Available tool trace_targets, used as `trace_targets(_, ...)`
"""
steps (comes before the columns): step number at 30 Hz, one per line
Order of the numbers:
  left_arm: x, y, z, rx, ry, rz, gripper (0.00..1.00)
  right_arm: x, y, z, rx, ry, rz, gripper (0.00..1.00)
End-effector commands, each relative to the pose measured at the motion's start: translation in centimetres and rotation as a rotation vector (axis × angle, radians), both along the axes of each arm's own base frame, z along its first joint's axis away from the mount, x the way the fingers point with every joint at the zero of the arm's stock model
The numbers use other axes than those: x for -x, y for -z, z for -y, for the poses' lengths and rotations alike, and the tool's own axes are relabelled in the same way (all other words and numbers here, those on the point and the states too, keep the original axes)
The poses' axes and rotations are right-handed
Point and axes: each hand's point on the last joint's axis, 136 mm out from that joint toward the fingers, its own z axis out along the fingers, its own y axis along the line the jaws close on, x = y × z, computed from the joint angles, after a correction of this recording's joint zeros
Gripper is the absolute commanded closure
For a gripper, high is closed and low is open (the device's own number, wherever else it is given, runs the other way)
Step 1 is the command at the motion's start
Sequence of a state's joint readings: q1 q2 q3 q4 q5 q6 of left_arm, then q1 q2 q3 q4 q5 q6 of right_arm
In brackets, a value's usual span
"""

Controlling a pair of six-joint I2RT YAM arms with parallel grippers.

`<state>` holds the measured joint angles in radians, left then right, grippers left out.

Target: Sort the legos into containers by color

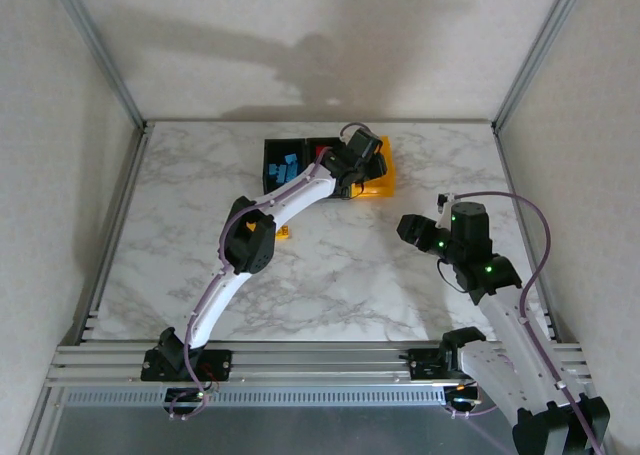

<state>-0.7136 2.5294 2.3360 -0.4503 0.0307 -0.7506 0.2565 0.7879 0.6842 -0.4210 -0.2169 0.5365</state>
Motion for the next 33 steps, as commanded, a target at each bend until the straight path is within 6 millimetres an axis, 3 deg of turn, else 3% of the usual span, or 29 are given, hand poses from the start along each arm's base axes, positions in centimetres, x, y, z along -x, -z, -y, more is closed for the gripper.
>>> trace_targets(1, -0.6, -0.7, 0.1, 0.022, -0.002, 0.015, 0.47, 0.0, -0.8, 0.3, -0.001, 0.014, 0.019, 0.40)
trace_targets(7, -0.8, -2.5, 0.1, 0.039, -0.004, 0.046, 0.40, -0.1, -1.0, 0.3, -0.006, 0.012, 0.023, 0.40)
trace_targets(14, -0.5, -3.9, 0.2, 0.058, 0.001, 0.053, 0.42, -0.1, -1.1, 0.2, -0.004, 0.004, 0.026, 0.40)
trace_targets(21, 2.4, -9.4, -0.1, 0.076, 0.051, 0.101, 0.42, -0.2, -1.9, -0.4, 0.000, -0.043, 0.069, 0.40)
trace_targets(23, 3.9, -10.9, -1.1, 0.069, 0.061, 0.110, 0.42, -0.4, -2.3, -0.8, -0.003, -0.065, 0.080, 0.39)
trace_targets(24, 4.6, -10.5, -1.8, 0.052, 0.060, 0.098, 0.41, -0.5, -2.4, -1.1, -0.008, -0.078, 0.082, 0.39)
trace_targets(27, 7.2, -11.9, -4.8, 0.031, 0.043, 0.113, 0.41, -0.8, -2.7, -2.2, -0.015, -0.114, 0.088, 0.36)
trace_targets(30, 10.0, -11.9, -9.0, -0.014, 0.005, 0.109, 0.39, -1.0, -2.4, -3.9, -0.005, -0.148, 0.083, 0.32)
trace_targets(33, 12.9, -10.5, -13.9, -0.050, -0.053, 0.078, 0.38, -1.2, -1.3, -6.5, 0.025, -0.189, 0.055, 0.30)
